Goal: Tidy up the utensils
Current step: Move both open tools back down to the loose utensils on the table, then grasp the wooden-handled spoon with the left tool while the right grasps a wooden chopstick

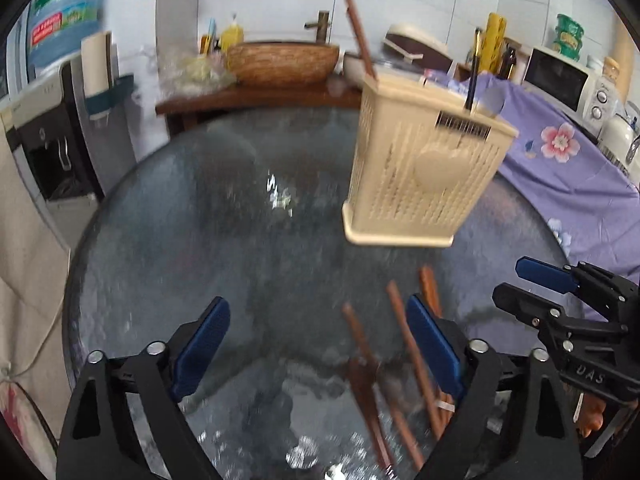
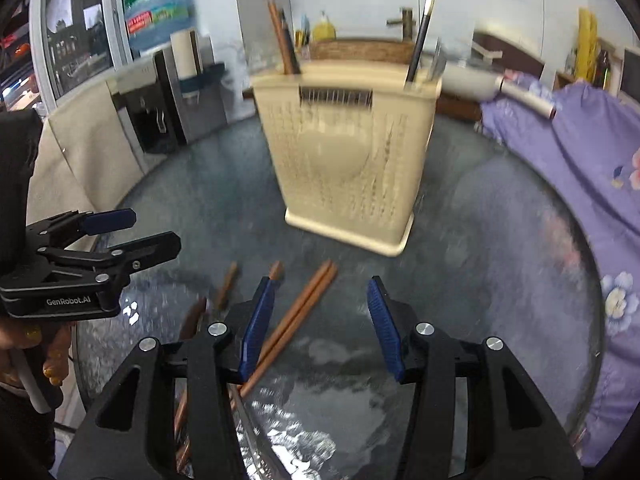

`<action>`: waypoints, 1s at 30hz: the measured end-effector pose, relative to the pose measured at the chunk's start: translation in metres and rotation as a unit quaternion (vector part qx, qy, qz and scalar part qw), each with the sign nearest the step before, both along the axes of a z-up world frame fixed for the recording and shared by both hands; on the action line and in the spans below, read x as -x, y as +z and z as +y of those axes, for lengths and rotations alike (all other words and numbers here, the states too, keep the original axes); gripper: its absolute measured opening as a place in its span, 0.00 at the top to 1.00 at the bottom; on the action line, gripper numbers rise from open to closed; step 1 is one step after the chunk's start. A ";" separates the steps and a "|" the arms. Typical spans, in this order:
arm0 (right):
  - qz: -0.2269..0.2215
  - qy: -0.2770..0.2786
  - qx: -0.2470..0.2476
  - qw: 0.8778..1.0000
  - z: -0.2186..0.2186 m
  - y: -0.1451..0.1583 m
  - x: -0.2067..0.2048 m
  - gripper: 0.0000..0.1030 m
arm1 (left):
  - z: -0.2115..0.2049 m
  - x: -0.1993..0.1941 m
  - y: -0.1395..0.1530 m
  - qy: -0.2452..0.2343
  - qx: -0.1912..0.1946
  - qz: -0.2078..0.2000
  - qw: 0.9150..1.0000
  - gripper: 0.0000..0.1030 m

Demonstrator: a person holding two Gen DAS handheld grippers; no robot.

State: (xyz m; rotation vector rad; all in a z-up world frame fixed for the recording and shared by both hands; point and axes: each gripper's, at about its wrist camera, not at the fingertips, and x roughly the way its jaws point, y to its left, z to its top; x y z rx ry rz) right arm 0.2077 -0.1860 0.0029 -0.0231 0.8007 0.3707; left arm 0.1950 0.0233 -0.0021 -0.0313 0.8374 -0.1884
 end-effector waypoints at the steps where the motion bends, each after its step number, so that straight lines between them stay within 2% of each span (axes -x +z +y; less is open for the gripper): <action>1: 0.017 0.000 -0.002 1.000 0.002 -0.009 -0.001 0.54 | 0.003 0.003 -0.008 -0.002 0.005 0.014 1.000 0.24; 3: 0.046 0.003 -0.009 0.999 0.005 -0.024 -0.003 0.56 | 0.005 0.007 -0.016 -0.010 0.010 0.031 0.999 0.35; 5: 0.072 0.003 -0.016 0.997 0.007 -0.036 -0.005 0.59 | 0.005 0.013 -0.022 -0.020 0.005 0.040 0.999 0.40; 9: 0.089 -0.004 -0.011 0.996 0.012 -0.049 -0.007 0.64 | 0.000 0.022 -0.031 -0.038 0.001 0.057 0.998 0.52; 14: 0.103 -0.004 -0.006 0.995 0.019 -0.057 -0.007 0.68 | -0.006 0.028 -0.043 -0.055 0.002 0.077 0.996 0.58; 20: 0.096 -0.009 0.015 0.995 0.027 -0.055 -0.010 0.72 | -0.015 0.032 -0.047 -0.066 -0.008 0.086 0.994 0.61; 30: 0.098 -0.012 0.037 0.994 0.021 -0.054 -0.016 0.77 | -0.018 0.040 -0.048 -0.072 -0.019 0.087 0.993 0.66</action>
